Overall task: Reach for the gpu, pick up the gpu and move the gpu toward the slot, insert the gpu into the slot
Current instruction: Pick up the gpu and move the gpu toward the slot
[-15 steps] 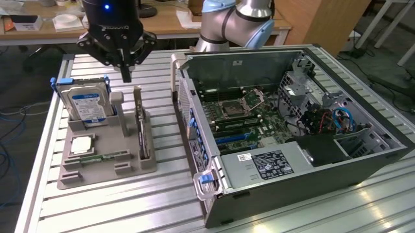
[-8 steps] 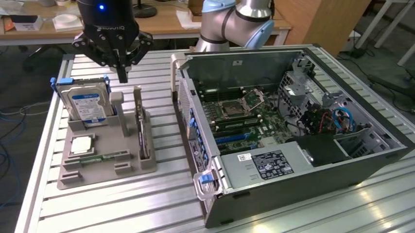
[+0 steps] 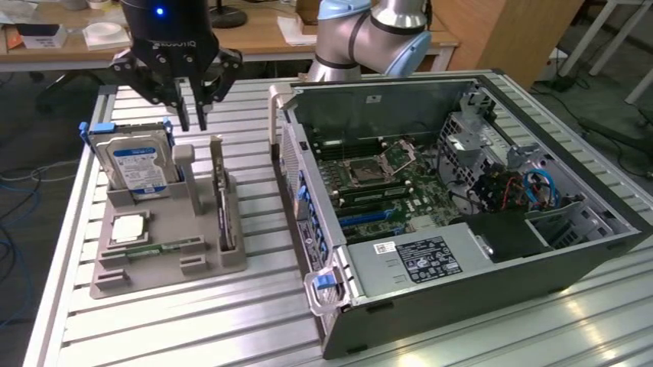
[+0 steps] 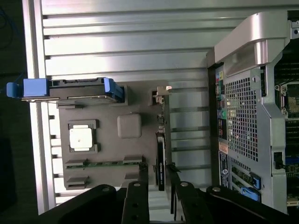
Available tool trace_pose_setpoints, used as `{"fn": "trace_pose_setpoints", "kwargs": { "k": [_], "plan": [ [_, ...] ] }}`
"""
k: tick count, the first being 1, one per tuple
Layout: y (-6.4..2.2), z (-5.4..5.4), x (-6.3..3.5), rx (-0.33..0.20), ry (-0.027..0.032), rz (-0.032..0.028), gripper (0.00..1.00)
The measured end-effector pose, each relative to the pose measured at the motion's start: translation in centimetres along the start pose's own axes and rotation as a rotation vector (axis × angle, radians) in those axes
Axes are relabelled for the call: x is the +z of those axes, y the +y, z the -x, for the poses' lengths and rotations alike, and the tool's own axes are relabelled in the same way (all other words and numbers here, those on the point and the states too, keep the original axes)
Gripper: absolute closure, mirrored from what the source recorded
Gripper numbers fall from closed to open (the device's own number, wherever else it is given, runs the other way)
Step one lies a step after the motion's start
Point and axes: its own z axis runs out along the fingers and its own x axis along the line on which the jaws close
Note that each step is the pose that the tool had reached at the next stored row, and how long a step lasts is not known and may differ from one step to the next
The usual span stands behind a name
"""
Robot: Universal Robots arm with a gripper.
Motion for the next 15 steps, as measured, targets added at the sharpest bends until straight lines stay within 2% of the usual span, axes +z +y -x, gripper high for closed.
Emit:
{"fn": "trace_pose_setpoints", "kwargs": {
  "k": [3,4,5,11,15],
  "plan": [
    [0.00,0.00,0.00,0.000,0.0000,0.0000,0.59],
    [0.00,0.00,0.00,-0.001,-0.0001,0.0000,0.59],
    [0.00,0.00,0.00,-0.002,0.0001,-0.0001,0.53],
    [0.02,0.30,0.09,-0.053,0.0028,0.0007,0.53],
    [0.01,0.45,0.59,-0.085,0.0077,0.0009,0.53]
  ]
}}
